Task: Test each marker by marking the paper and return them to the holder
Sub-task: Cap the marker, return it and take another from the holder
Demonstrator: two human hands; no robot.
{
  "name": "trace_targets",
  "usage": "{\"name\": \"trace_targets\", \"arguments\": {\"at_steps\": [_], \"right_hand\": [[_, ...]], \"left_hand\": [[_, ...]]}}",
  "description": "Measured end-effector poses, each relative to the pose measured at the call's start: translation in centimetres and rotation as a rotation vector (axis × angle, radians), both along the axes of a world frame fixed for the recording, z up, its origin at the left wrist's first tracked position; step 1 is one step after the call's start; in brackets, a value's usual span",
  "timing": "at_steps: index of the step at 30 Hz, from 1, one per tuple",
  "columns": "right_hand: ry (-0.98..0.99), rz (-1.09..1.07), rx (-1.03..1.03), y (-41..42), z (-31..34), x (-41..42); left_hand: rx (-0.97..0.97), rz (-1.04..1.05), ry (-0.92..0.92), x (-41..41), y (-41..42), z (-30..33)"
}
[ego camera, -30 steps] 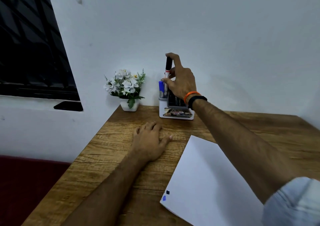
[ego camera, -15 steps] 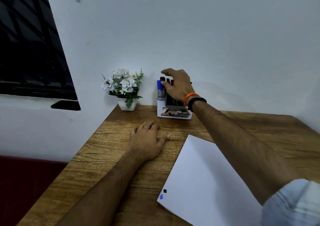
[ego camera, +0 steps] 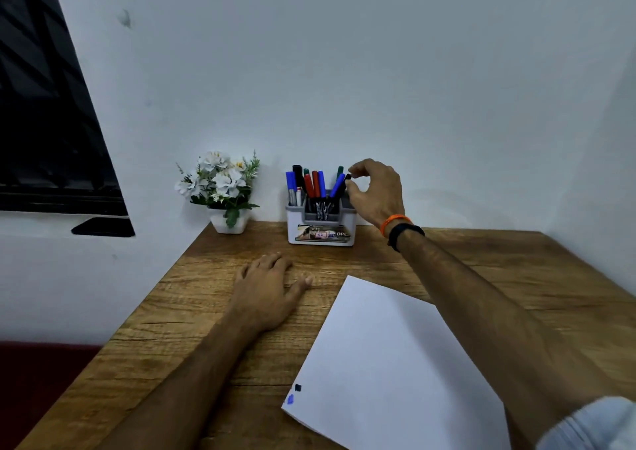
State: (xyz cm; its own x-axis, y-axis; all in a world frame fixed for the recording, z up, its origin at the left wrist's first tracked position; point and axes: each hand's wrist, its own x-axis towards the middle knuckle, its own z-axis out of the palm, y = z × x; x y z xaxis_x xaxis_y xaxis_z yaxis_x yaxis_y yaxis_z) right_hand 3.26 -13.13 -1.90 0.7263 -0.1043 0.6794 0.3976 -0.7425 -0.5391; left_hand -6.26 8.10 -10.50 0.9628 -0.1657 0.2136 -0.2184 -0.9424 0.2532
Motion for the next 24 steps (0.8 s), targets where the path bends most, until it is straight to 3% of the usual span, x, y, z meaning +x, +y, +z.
{"name": "trace_targets", "arguments": {"at_steps": [14, 21, 24], "right_hand": [[0.150, -0.070, -0.013, 1.0, -0.9, 1.9], [0.152, 0.040, 0.284, 1.1, 0.4, 1.2], [0.107, 0.102, 0.313, 1.0, 1.4, 0.3]], "left_hand": [[0.012, 0.009, 0.001, 0.3, 0.1, -0.3], [0.003, 0.003, -0.023, 0.4, 0.1, -0.3], [0.001, -0.001, -0.026, 0.3, 0.2, -0.4]]}}
